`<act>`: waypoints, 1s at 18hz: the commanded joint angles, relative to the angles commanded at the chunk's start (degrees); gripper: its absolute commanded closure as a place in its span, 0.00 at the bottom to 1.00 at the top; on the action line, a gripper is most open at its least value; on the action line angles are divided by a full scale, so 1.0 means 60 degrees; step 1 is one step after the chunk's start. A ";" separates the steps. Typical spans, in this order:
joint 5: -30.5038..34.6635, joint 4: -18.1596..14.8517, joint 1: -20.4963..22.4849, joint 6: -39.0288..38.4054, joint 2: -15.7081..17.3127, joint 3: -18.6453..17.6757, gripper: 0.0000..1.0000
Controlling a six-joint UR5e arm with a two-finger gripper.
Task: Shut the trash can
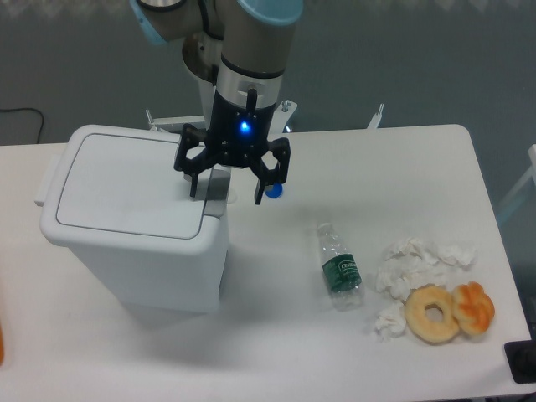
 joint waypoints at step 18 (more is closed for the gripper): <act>0.0190 -0.0293 0.1111 0.0904 -0.0176 0.0762 0.00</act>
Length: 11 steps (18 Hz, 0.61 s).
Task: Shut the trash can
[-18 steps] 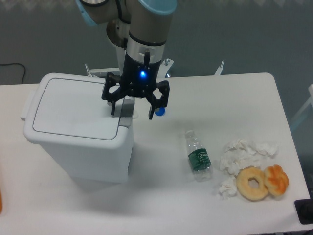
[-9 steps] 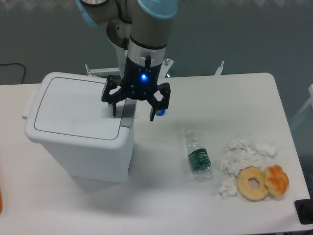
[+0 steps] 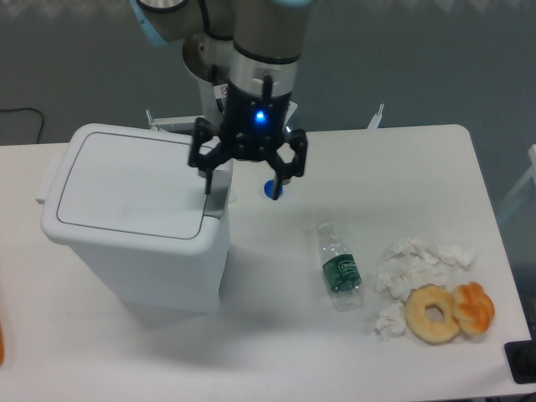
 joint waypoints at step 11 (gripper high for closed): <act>0.1507 0.0190 0.1905 0.4787 -0.2078 0.0102 0.00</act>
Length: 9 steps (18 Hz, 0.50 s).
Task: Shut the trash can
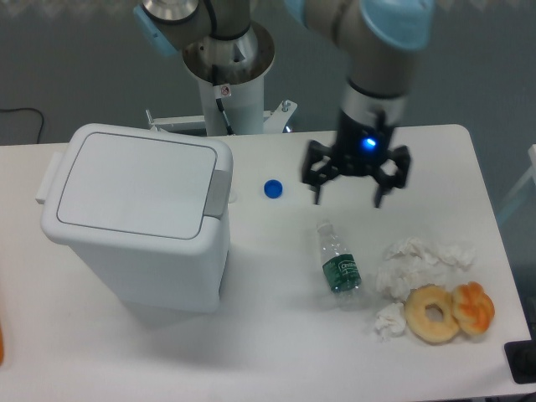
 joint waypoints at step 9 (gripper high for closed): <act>0.1877 0.0453 0.0601 0.3638 -0.1291 0.0704 0.00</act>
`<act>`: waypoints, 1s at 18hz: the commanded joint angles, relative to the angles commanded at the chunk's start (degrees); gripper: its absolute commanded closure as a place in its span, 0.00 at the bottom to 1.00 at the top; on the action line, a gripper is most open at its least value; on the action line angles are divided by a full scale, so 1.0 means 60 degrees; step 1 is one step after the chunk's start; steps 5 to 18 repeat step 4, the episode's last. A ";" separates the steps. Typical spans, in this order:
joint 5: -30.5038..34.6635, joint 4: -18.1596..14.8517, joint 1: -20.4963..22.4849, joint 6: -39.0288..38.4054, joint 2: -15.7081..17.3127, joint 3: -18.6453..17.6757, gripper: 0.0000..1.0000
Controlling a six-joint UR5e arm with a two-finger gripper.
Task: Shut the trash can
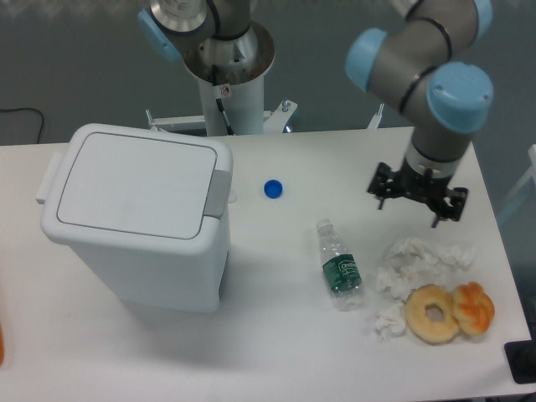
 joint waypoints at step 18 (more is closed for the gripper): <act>-0.0015 0.0059 -0.0072 -0.0101 0.0058 -0.0131 0.00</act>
